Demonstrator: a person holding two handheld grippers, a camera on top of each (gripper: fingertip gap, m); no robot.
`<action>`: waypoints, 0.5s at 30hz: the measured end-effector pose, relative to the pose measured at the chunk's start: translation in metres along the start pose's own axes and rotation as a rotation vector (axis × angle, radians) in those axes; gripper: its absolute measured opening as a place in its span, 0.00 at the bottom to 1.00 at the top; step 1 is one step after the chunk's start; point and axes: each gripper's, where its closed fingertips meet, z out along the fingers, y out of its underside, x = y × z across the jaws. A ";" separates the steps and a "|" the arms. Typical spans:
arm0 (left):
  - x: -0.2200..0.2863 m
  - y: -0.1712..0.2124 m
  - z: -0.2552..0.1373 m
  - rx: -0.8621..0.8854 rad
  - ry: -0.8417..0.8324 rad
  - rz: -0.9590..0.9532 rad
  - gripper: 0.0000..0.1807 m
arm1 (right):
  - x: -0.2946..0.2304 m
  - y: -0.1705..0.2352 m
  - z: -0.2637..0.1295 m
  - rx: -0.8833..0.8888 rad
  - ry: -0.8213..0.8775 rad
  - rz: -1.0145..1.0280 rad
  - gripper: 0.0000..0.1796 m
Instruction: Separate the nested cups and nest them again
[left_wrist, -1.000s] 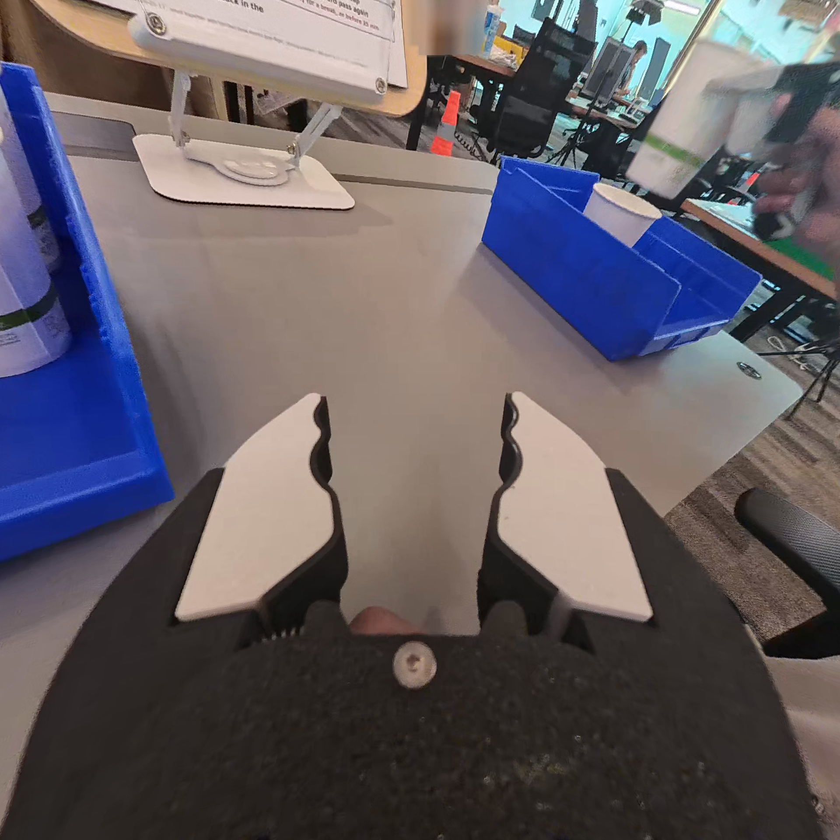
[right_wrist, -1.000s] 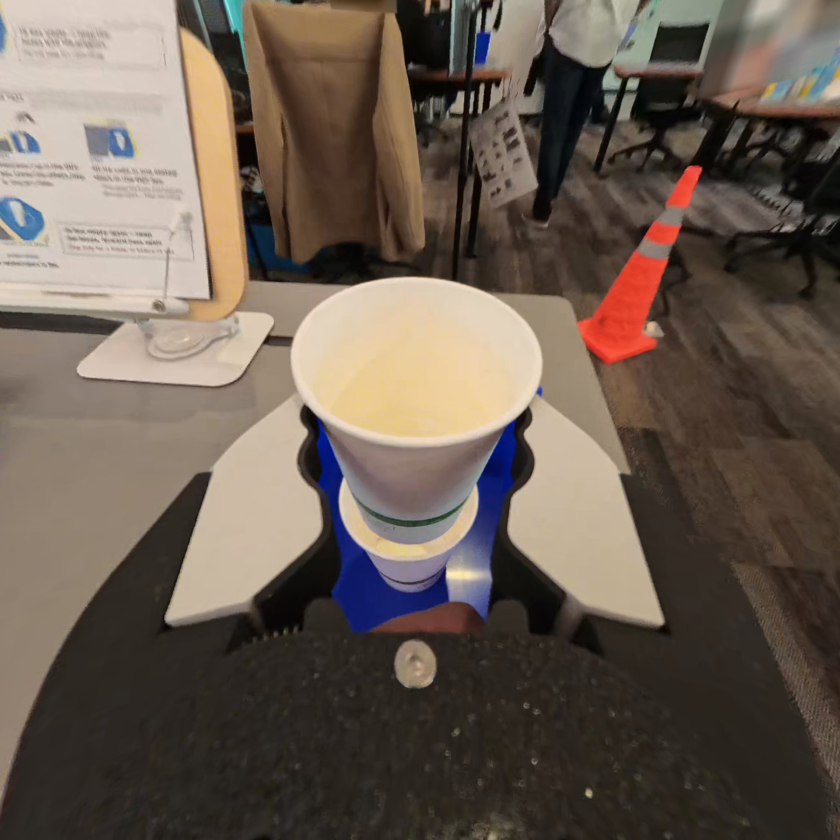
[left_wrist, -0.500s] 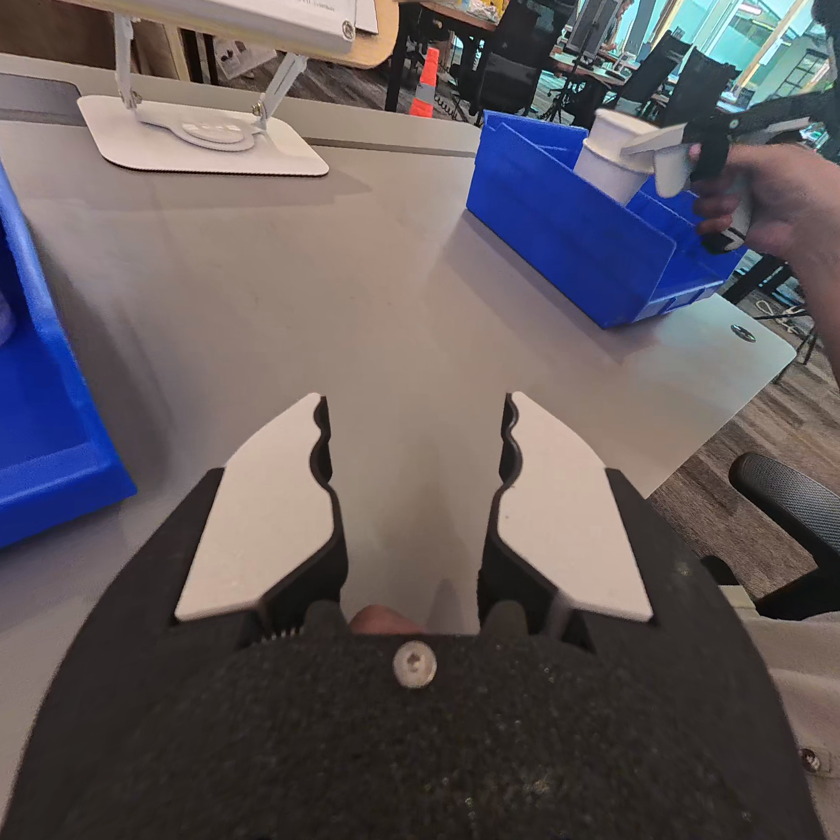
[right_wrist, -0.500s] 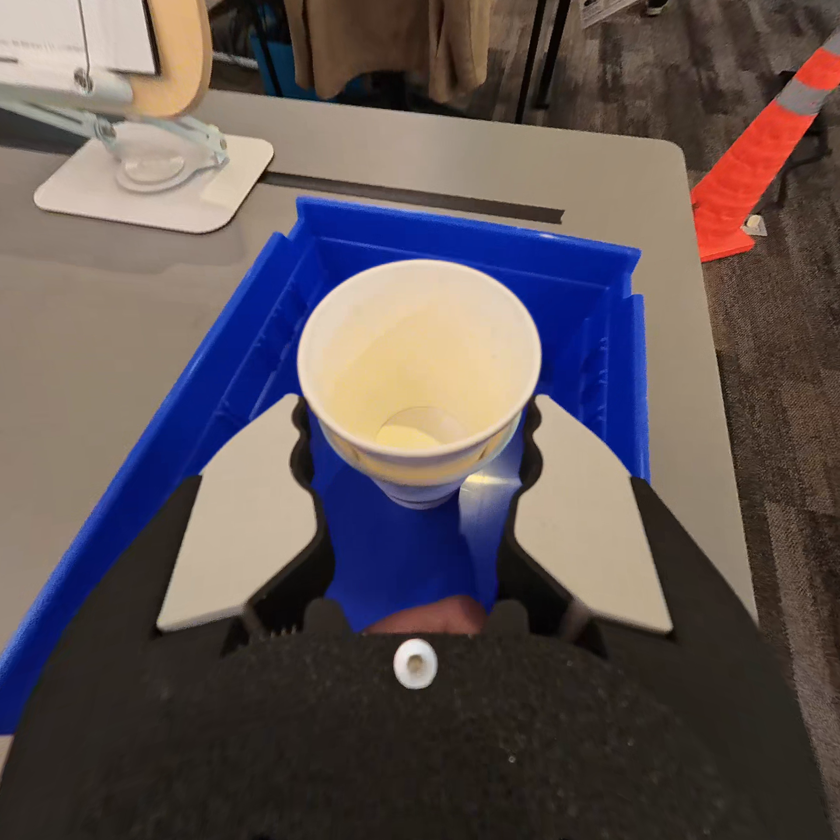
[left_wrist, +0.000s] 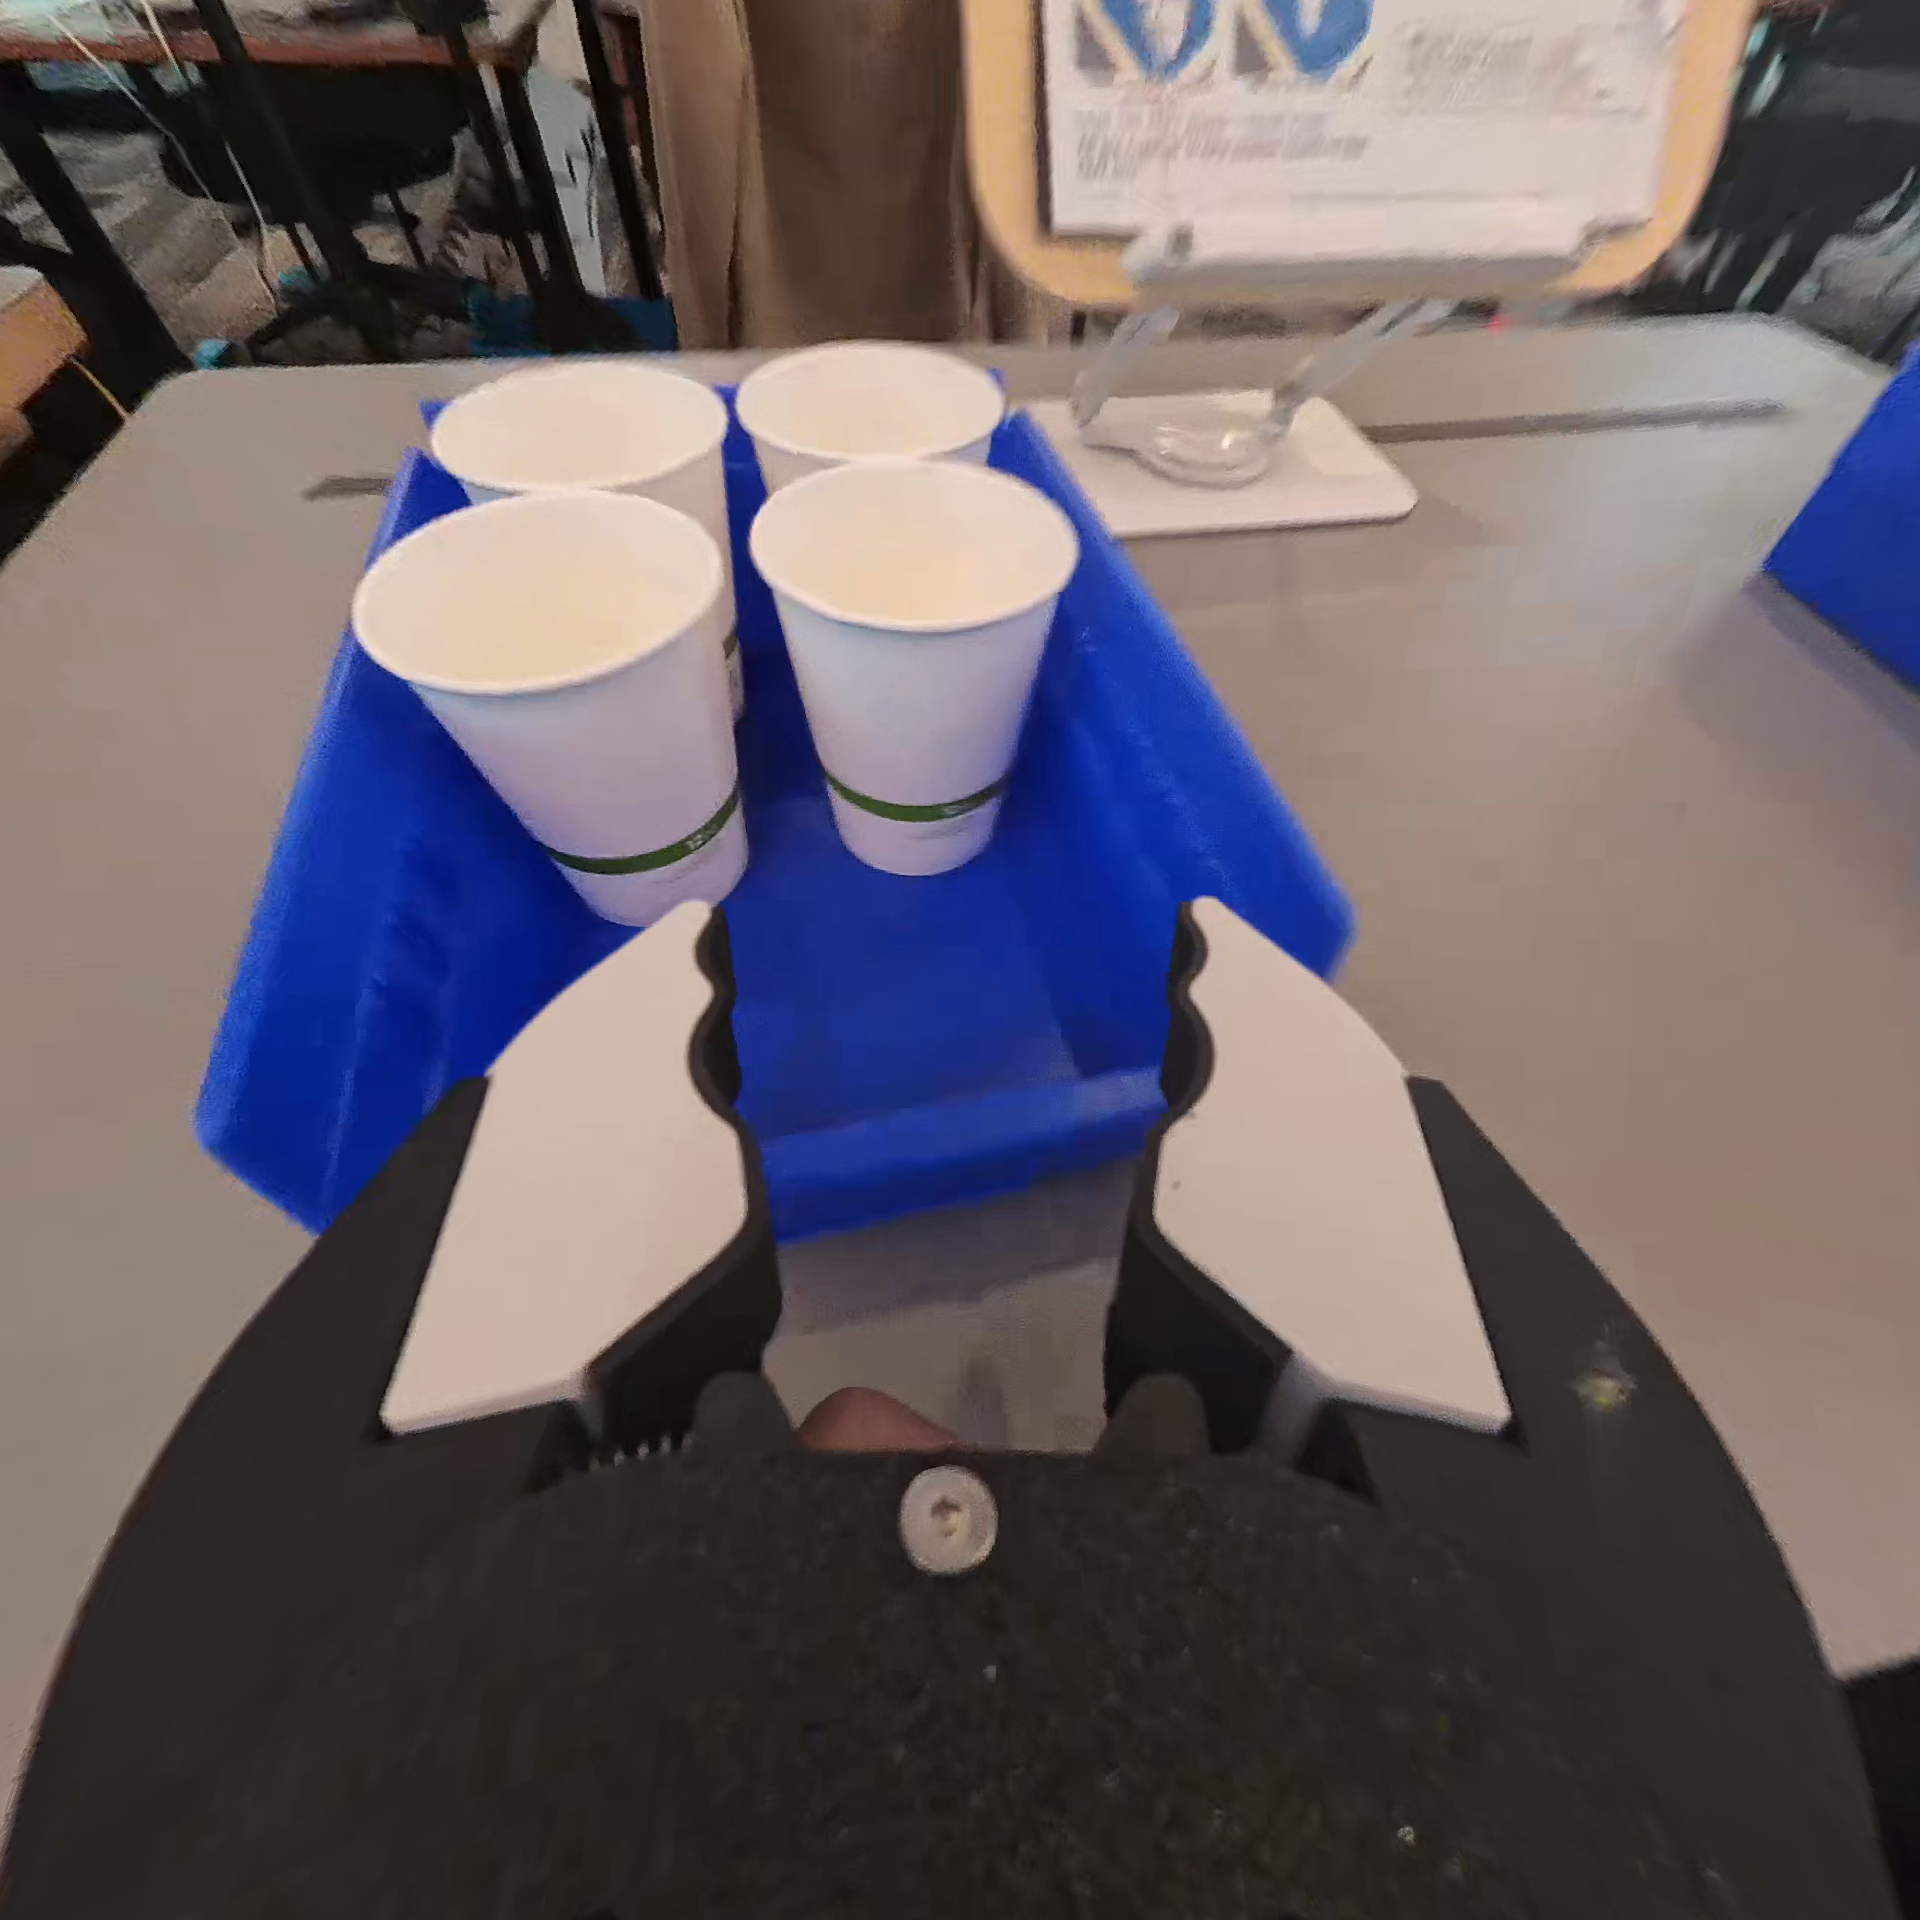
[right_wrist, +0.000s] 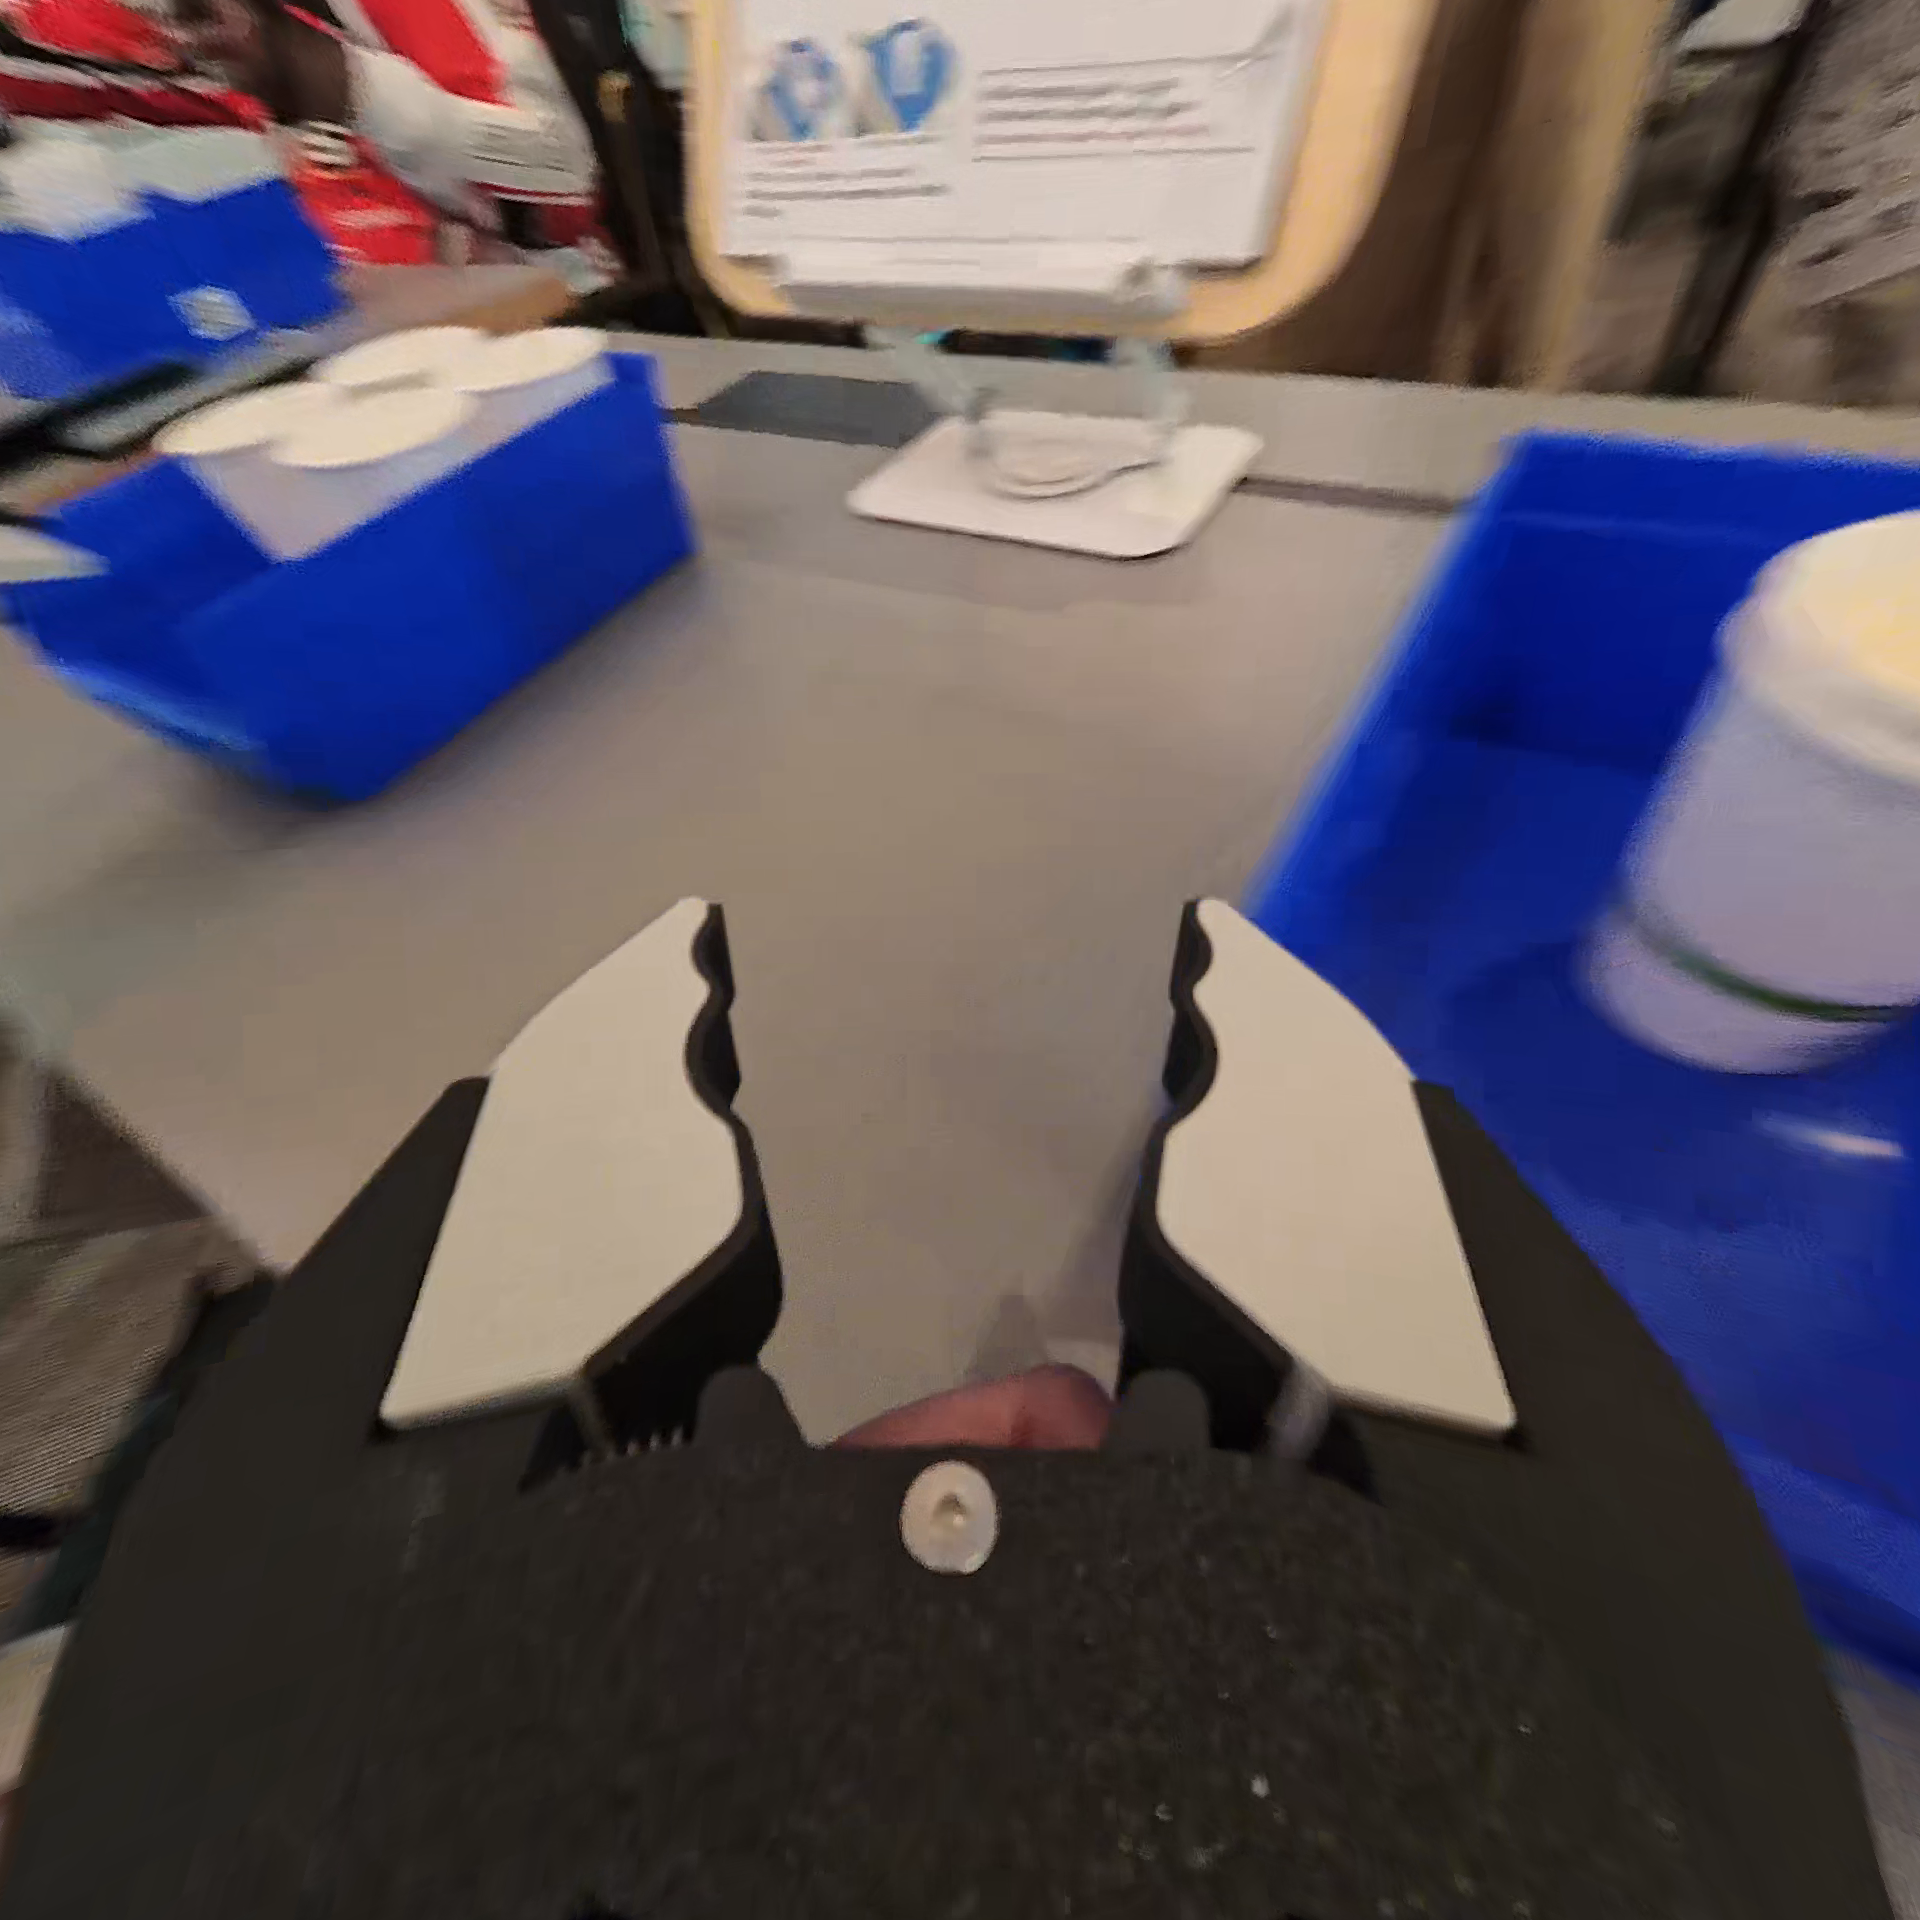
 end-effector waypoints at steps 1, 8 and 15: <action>-0.006 0.002 0.014 -0.038 0.019 0.011 0.47 | -0.024 0.008 0.006 -0.010 -0.068 0.029 0.45; -0.007 -0.006 0.108 -0.172 0.096 0.079 0.48 | -0.096 0.040 0.014 -0.090 -0.244 0.019 0.45; -0.012 -0.001 0.149 -0.320 -0.039 0.169 0.48 | -0.077 0.036 0.000 -0.083 -0.208 0.059 0.43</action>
